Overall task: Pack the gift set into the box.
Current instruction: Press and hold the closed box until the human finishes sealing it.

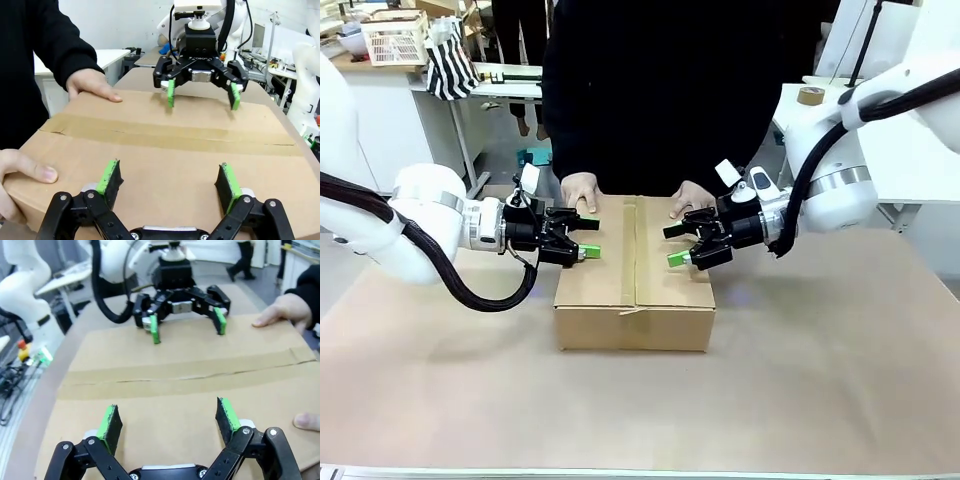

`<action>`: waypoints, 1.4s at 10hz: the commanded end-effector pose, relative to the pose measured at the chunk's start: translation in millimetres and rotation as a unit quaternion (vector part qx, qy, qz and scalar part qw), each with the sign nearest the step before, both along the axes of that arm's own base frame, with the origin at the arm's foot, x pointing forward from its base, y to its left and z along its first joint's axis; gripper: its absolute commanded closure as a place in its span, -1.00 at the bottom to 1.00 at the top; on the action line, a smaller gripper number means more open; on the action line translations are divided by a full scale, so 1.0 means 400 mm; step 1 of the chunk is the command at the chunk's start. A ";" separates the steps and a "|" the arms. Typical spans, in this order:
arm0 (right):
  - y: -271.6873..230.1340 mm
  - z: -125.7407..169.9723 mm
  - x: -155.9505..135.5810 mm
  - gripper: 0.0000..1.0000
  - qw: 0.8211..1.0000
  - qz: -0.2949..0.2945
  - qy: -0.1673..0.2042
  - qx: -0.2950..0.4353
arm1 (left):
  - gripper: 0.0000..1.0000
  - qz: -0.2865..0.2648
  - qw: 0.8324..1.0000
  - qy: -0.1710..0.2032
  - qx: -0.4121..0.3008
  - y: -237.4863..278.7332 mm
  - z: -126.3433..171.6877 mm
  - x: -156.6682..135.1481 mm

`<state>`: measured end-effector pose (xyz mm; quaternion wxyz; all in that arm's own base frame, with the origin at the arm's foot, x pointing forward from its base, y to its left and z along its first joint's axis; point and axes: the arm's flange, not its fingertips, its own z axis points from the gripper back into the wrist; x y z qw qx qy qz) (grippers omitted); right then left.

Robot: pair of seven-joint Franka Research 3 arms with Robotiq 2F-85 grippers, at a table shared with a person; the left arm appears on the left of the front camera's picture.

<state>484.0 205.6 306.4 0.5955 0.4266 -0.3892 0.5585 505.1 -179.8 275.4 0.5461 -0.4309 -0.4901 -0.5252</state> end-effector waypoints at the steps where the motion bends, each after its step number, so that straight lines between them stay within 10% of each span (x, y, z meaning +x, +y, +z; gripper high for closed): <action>1: 0.021 -0.035 -0.011 -1.00 0.999 -0.033 -0.040 -0.011 | -1.00 -0.019 1.000 0.005 0.016 0.001 -0.019 -0.012; 5: -0.003 -0.079 0.019 -1.00 0.999 -0.027 0.021 -0.005 | -1.00 -0.038 0.998 0.001 0.058 -0.004 -0.026 -0.028; 14: -0.001 -0.027 0.005 -1.00 1.000 -0.026 -0.002 -0.008 | -1.00 -0.025 1.000 -0.004 0.012 -0.005 0.002 -0.009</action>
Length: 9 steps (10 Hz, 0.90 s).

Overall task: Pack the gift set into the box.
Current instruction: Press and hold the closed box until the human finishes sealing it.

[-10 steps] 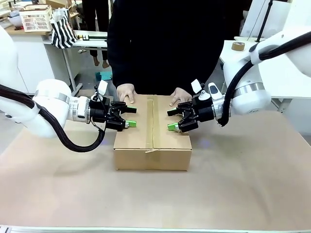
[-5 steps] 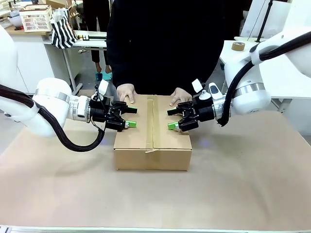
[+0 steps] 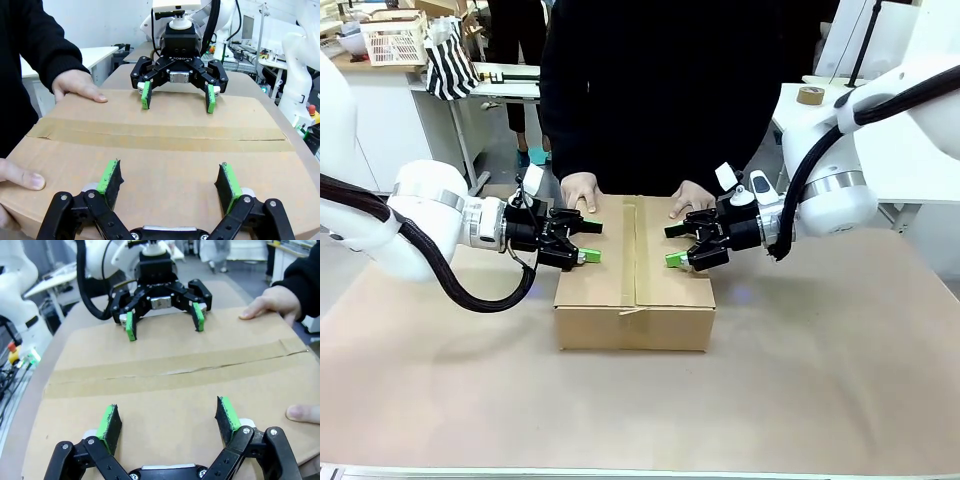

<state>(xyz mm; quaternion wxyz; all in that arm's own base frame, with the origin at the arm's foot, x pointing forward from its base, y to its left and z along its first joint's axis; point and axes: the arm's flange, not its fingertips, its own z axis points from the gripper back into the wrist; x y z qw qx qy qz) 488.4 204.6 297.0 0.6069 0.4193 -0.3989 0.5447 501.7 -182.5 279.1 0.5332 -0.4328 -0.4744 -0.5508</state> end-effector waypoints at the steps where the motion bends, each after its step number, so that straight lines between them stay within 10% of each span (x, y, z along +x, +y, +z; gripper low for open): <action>1: 0.001 -0.003 -0.006 -1.00 1.000 -0.004 -0.002 -0.009 | -1.00 0.004 1.000 0.004 -0.002 0.002 -0.008 -0.001; 9: 0.001 -0.003 -0.006 -1.00 1.000 -0.004 -0.002 -0.009 | -1.00 0.004 1.000 0.004 -0.002 0.002 -0.008 -0.001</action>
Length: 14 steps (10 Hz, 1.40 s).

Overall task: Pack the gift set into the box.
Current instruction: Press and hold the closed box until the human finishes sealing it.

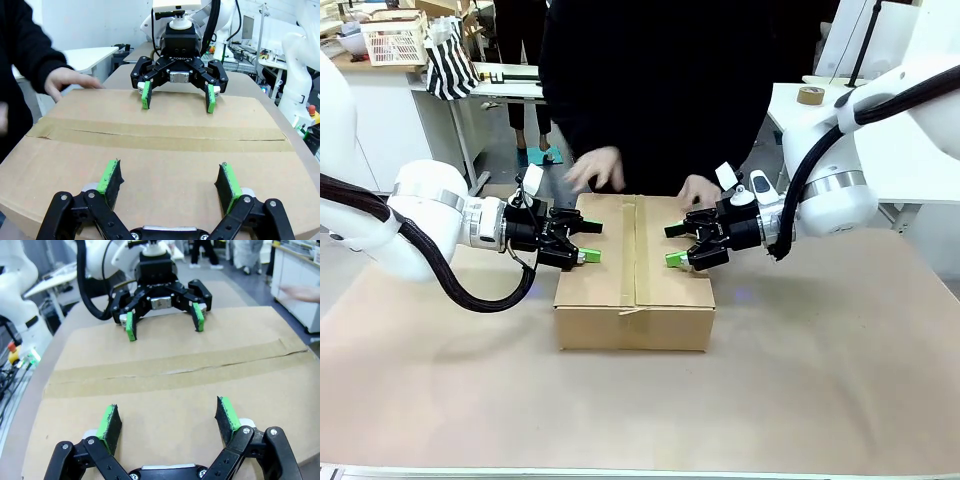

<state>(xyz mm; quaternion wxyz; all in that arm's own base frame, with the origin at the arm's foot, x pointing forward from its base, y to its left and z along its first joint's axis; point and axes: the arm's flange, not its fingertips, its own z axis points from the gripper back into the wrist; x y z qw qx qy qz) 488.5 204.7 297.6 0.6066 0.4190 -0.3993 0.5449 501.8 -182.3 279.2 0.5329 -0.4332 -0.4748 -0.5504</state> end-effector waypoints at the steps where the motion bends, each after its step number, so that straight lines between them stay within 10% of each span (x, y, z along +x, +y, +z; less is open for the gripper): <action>1: 0.001 -0.005 -0.006 -1.00 1.000 -0.004 -0.001 -0.009 | -1.00 0.004 1.000 0.004 -0.001 0.001 -0.008 -0.001; 14: 0.001 -0.005 -0.006 -1.00 1.000 -0.004 -0.001 -0.009 | -1.00 0.004 1.000 0.004 -0.001 0.001 -0.008 -0.001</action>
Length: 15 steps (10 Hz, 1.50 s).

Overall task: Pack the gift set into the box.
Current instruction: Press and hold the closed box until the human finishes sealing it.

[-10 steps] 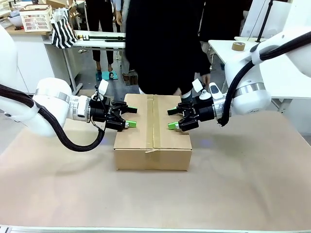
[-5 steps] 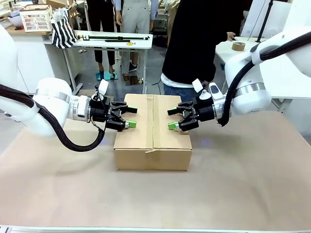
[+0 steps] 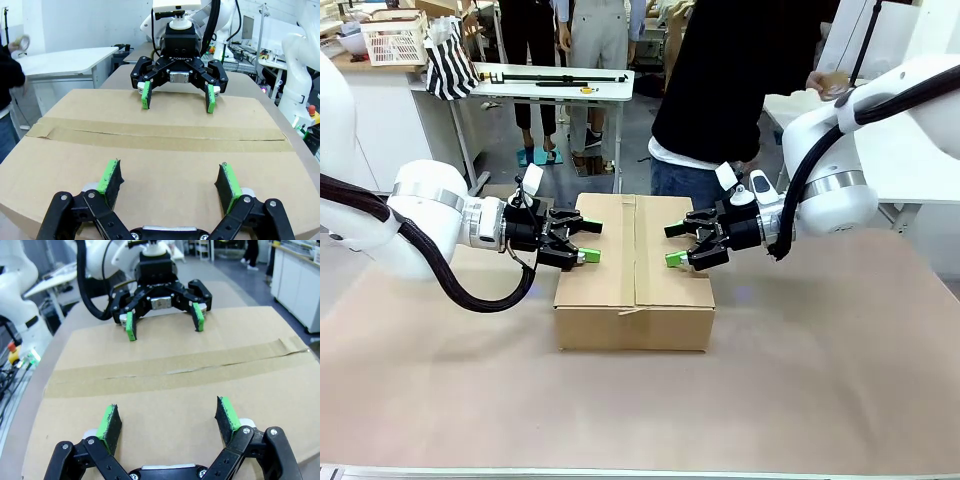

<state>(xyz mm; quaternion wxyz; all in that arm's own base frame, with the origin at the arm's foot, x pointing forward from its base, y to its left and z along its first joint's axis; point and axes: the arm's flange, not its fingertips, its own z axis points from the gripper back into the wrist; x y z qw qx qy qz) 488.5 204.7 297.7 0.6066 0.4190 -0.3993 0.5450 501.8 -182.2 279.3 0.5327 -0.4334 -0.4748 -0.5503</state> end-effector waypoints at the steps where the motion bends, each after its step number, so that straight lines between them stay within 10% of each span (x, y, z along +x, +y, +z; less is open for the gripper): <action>1: 0.001 -0.005 -0.006 -1.00 1.000 -0.004 -0.001 -0.009 | -1.00 0.004 1.000 0.004 -0.001 0.001 -0.008 -0.001; 15: 0.001 -0.005 -0.006 -1.00 1.000 -0.004 -0.001 -0.009 | -1.00 0.004 1.000 0.004 -0.001 0.001 -0.008 -0.001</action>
